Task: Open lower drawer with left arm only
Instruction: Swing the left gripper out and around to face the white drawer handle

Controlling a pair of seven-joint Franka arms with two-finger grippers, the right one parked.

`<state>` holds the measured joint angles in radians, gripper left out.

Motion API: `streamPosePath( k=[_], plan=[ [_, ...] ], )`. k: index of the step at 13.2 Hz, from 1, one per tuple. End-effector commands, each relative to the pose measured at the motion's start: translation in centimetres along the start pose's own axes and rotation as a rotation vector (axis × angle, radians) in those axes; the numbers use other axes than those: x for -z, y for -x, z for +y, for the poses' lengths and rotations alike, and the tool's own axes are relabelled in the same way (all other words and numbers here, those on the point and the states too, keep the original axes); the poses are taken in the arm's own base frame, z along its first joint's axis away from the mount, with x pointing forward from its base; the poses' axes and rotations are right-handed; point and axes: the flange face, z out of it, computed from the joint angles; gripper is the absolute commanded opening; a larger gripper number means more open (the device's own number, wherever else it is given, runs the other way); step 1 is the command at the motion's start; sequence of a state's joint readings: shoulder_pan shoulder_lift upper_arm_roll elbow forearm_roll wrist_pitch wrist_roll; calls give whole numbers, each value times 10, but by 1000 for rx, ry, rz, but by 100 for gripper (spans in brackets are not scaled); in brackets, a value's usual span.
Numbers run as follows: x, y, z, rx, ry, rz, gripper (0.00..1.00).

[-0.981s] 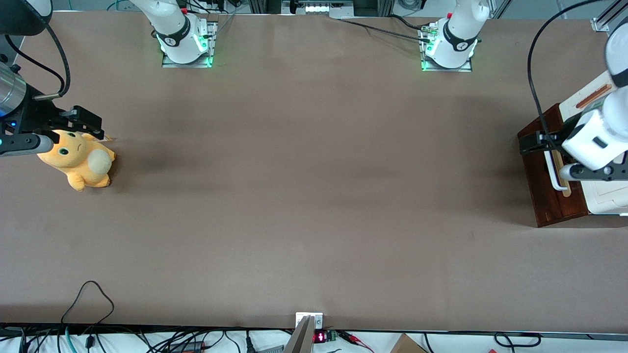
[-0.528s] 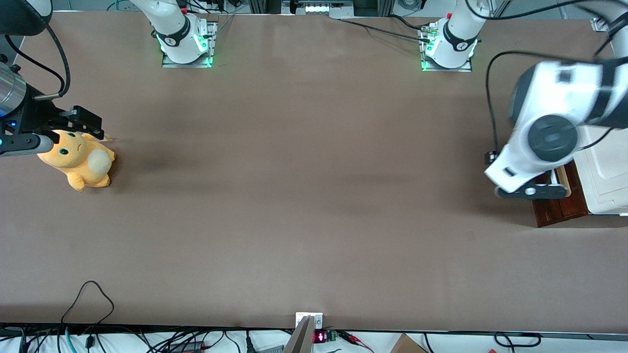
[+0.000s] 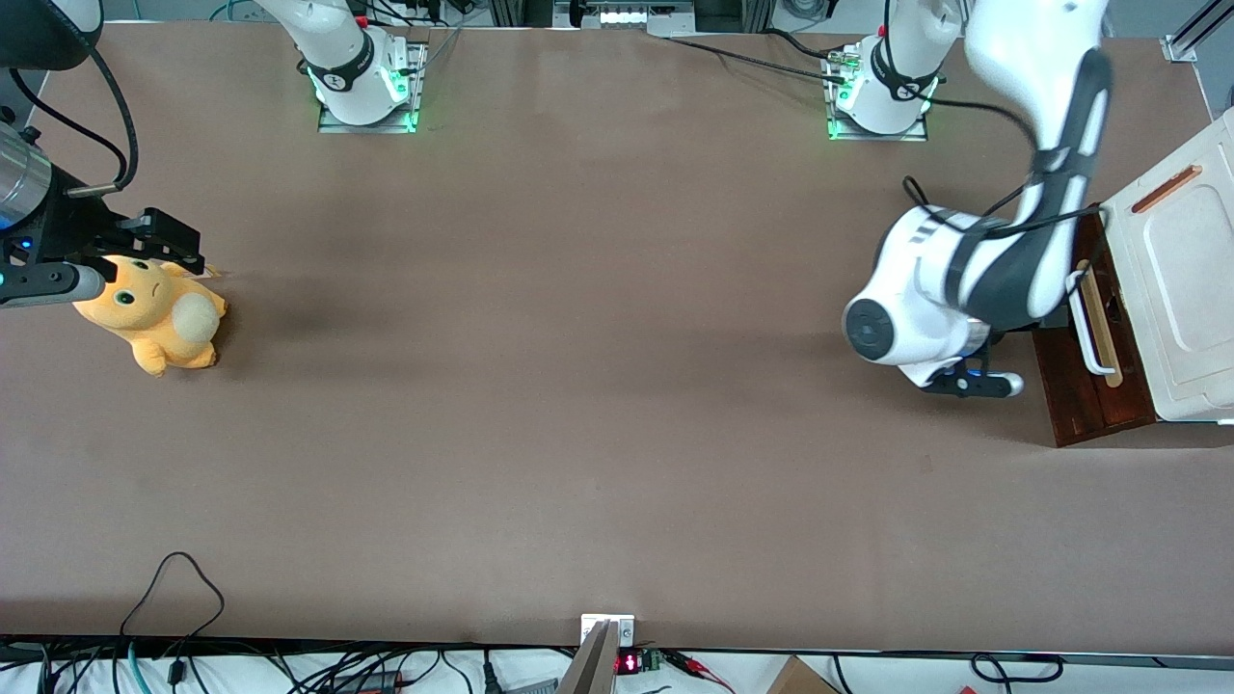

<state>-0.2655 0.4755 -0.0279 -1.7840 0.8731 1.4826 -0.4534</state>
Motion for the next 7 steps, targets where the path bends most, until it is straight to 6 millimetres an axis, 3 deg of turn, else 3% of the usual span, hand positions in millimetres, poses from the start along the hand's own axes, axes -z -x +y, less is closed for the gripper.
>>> streamPosePath(
  k=[1, 7],
  plan=[
    [-20, 11, 10, 42, -153, 29, 100],
    [-59, 14, 59, 102, -300, 27, 100]
  ],
)
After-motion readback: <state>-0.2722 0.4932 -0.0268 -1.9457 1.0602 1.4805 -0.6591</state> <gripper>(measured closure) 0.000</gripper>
